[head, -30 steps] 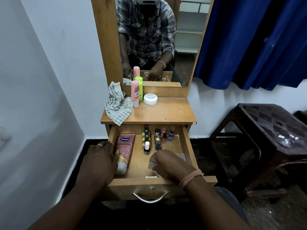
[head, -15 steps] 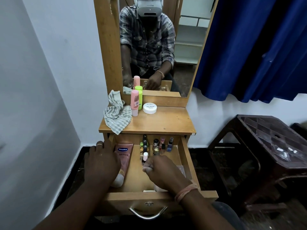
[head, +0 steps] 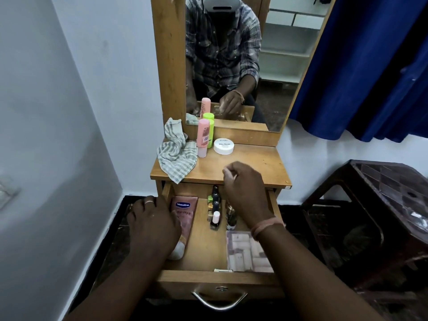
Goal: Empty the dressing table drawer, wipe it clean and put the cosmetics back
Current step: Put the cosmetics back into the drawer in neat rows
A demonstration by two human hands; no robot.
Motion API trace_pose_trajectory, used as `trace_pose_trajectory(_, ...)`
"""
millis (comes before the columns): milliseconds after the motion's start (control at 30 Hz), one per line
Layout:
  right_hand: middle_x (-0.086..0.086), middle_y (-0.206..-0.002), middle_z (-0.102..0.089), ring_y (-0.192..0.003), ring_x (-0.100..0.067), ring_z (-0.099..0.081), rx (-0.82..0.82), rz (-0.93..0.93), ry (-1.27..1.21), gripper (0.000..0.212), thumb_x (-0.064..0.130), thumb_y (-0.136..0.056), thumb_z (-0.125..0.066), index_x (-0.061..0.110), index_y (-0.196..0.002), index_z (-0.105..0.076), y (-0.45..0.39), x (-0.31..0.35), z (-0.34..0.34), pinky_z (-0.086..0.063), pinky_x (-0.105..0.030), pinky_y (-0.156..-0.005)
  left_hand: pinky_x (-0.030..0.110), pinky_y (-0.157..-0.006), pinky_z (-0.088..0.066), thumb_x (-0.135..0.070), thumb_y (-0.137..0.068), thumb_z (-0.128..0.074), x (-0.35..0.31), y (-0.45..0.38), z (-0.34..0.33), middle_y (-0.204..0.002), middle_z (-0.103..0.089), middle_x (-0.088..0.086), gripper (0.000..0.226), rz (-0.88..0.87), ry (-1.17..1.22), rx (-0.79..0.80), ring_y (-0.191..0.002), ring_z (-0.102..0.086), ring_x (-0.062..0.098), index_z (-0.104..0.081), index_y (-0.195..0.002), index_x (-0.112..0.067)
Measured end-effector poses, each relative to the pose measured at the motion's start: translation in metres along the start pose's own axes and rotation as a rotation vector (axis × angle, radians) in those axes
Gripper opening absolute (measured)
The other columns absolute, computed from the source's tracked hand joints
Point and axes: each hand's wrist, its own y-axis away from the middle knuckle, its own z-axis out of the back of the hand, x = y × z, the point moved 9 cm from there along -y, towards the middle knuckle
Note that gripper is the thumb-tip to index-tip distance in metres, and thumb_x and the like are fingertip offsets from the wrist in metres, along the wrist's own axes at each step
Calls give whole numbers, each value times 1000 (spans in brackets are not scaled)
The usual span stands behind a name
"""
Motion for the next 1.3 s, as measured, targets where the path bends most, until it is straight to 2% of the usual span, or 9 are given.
trace_pose_trajectory(100, -2, -119, -60, -109, -14, -57, -69, 48, 109, 27, 14, -98, -59, 16, -125, -64, -41, 2, -4, -46, -22, -89, 52, -81, -48, -28, -75, -76, 1, -1, -1, -104, -64, 23, 40, 2, 13, 12, -101, -57, 45, -67, -104, -3)
trace_pose_trajectory(167, -7, -141, -49, -127, -24, -50, 40, 44, 195, 45, 13, -98, -56, 16, -142, -52, -64, -10, -25, -44, -34, -106, 52, -81, -49, -25, -74, -74, 2, -1, -2, -103, -65, 22, 38, 5, 21, 23, -101, -57, 45, -67, -105, -5)
trace_pose_trajectory(267, -12, -157, -38, -138, -33, -41, 215, 20, 395, 54, 17, -99, -52, 17, -152, -40, -82, -32, -53, -35, -40, -114, 52, -81, -49, -18, -74, -71, 2, 0, -1, -103, -66, 22, 37, 15, 35, 29, -101, -58, 45, -68, -108, -5)
trace_pose_trajectory(633, -15, -117, -63, -108, -35, -58, 149, -114, 371, 42, 37, -84, -73, 16, -116, -55, -72, -28, -29, -49, -39, -84, 50, -89, -47, -13, -79, -64, 5, 1, 0, -113, -65, 19, 40, 51, 84, 80, -110, -56, 41, -65, -119, -9)
trace_pose_trajectory(733, -7, -103, -64, -92, -26, -61, 179, -188, 216, 37, 34, -78, -79, 15, -101, -57, -45, -23, -2, -46, -32, -65, 49, -97, -44, -17, -85, -61, 5, 1, -1, -125, -62, 17, 45, 68, 111, 112, -121, -50, 39, -59, -130, -13)
trace_pose_trajectory(833, 7, -94, -61, -71, -9, -63, 162, -342, -45, 36, 38, -79, -80, 21, -101, -57, -2, -32, 36, -41, -23, -48, 49, -100, -43, -20, -89, -60, 4, 1, -1, -132, -59, 15, 49, 68, 119, 137, -126, -47, 38, -53, -138, -16)
trace_pose_trajectory(1000, 5, -105, -61, -83, -7, -59, 121, -401, 31, 40, 38, -78, -82, 25, -105, -55, 61, -60, 68, -41, -27, -60, 53, -101, -43, -17, -89, -57, 9, 0, -3, -130, -58, 18, 43, 104, 193, 163, -125, -45, 44, -56, -132, -16)
trace_pose_trajectory(1133, -1, -102, -62, -89, -19, -59, 176, -317, 222, 37, 36, -81, -78, 20, -105, -55, 78, -64, 40, -45, -31, -69, 54, -104, -39, -18, -92, -52, 11, -3, -5, -133, -56, 18, 41, 143, 257, 199, -127, -42, 45, -54, -133, -18)
trace_pose_trajectory(1300, -9, -103, -68, -92, -28, -66, 202, -217, 408, 34, 30, -85, -74, 11, -107, -57, 71, -75, 0, -45, -30, -67, 53, -105, -37, -22, -95, -51, 14, 0, -4, -139, -51, 18, 47, 146, 253, 243, -130, -39, 43, -47, -142, -21)
